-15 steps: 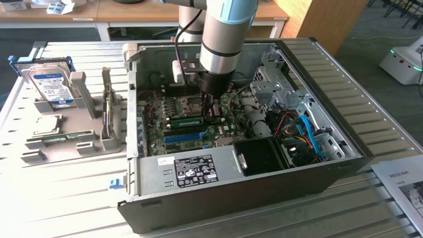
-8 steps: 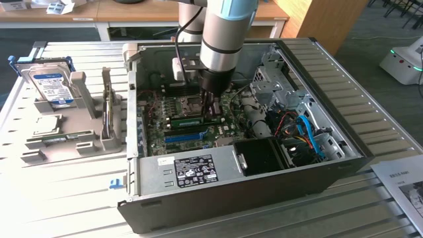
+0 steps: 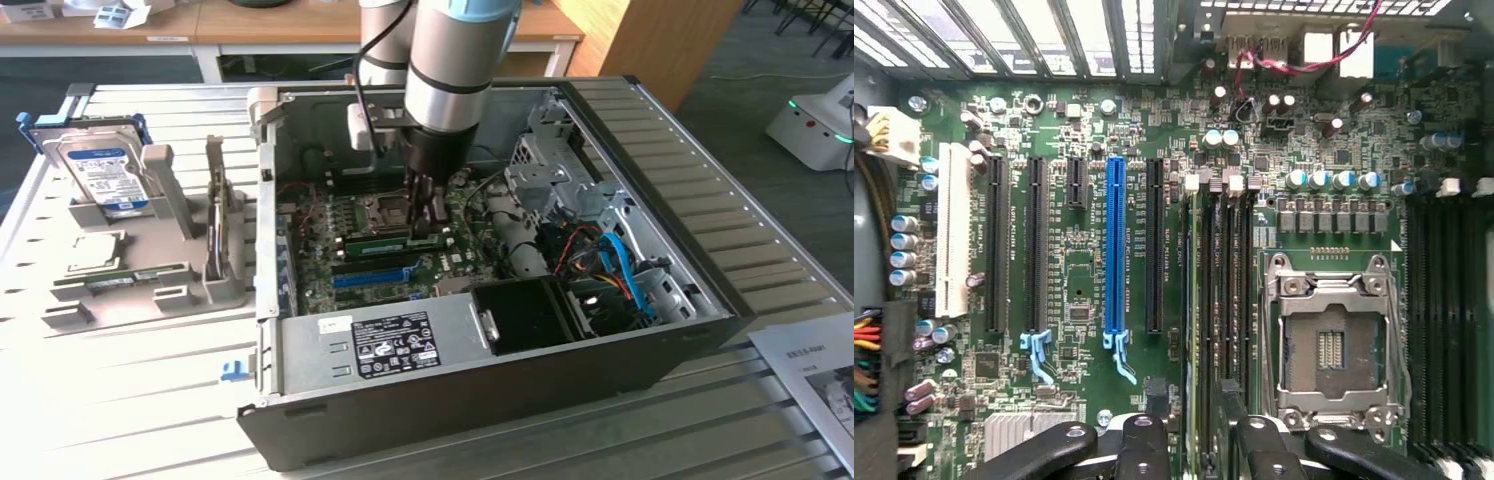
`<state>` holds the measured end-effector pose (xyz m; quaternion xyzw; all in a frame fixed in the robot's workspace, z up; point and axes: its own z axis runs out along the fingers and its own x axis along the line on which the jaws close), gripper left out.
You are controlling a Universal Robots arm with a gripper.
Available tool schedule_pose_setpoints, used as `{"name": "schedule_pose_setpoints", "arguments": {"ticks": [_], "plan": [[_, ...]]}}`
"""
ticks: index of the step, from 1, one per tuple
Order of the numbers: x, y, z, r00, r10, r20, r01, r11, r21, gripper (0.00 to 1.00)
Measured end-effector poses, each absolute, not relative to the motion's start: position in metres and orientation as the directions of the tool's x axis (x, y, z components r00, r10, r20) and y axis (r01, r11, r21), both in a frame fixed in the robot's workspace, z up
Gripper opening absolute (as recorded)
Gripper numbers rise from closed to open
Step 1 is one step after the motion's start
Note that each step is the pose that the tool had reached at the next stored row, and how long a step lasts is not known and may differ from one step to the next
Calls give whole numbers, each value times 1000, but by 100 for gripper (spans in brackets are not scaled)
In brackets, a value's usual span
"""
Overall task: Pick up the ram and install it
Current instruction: 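Insert the ram into the slot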
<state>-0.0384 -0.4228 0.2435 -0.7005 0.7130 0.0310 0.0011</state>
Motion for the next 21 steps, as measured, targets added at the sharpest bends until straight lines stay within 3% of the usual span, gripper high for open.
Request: {"name": "schedule_pose_setpoints", "arguments": {"ticks": [21], "plan": [[-38, -423, 279, -19, -999, -45, -999, 17, 43, 32]]}}
